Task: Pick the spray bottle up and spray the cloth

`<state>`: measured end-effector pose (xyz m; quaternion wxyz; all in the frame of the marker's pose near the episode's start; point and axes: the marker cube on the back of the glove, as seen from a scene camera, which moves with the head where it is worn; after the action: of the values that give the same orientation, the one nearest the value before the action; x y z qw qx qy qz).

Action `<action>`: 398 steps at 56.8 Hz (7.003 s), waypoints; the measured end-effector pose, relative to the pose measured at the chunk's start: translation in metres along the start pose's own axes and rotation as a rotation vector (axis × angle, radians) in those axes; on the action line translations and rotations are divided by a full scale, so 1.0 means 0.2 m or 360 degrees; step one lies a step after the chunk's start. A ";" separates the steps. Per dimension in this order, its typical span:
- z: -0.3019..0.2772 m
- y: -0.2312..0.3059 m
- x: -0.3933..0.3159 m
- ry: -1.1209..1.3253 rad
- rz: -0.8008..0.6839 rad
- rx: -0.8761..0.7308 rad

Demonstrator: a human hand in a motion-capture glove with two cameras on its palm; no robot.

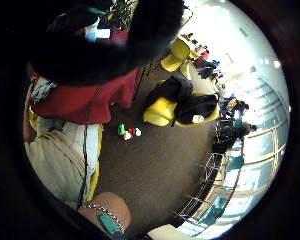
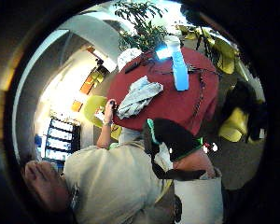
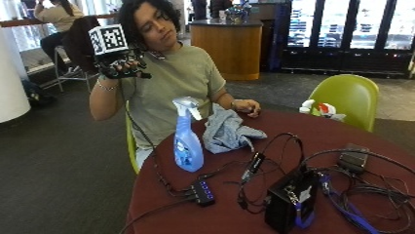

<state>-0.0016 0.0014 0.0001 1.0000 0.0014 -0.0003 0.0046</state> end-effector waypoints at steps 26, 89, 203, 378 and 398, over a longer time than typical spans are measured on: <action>0.15 0.01 -0.05 -0.0124 0.0189 -0.0007; 0.84 -0.72 -0.22 -0.1747 0.0740 0.0594; 0.58 -0.31 0.04 -0.0585 0.0148 -0.0050; 0.83 -1.37 -1.32 -0.0133 -0.0419 -0.1786; 0.63 -1.64 -1.78 -0.1326 -0.0814 -0.1205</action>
<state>-0.3547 -0.3307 0.1256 0.8164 -0.3518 -0.3921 -0.2366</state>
